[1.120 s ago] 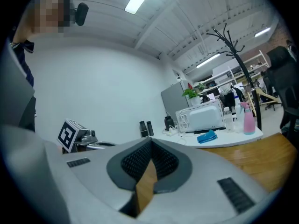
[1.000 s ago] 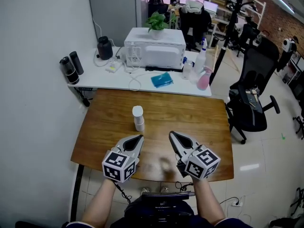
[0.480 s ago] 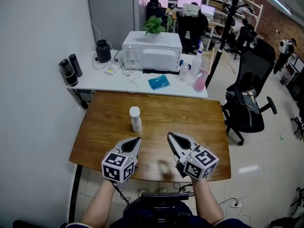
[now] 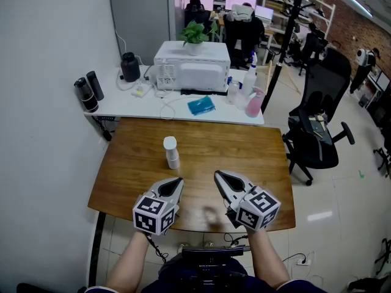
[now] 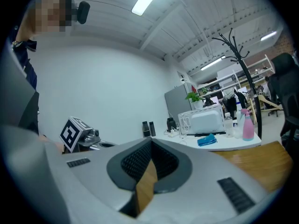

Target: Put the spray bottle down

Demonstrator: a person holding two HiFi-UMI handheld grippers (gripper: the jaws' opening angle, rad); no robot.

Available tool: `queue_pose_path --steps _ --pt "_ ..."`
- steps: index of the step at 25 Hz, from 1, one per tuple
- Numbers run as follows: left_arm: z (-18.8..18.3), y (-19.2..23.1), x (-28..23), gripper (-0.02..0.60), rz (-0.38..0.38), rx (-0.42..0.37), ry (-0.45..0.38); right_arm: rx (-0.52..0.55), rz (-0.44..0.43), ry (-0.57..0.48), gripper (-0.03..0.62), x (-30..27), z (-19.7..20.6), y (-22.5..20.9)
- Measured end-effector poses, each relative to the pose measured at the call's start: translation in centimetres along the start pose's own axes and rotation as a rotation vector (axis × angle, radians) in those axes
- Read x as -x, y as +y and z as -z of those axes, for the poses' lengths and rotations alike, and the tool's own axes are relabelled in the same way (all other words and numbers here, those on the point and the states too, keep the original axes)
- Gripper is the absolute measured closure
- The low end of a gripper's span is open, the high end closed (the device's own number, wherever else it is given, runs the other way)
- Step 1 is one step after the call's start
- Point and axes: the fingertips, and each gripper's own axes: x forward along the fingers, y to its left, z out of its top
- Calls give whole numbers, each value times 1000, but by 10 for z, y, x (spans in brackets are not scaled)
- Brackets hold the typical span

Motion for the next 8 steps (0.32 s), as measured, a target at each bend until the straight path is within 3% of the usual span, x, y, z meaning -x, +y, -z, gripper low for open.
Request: queue_pose_path --steps 8 --pt "2 -8 -3 574 -1 -4 3 5 -10 2 594 1 0 -2"
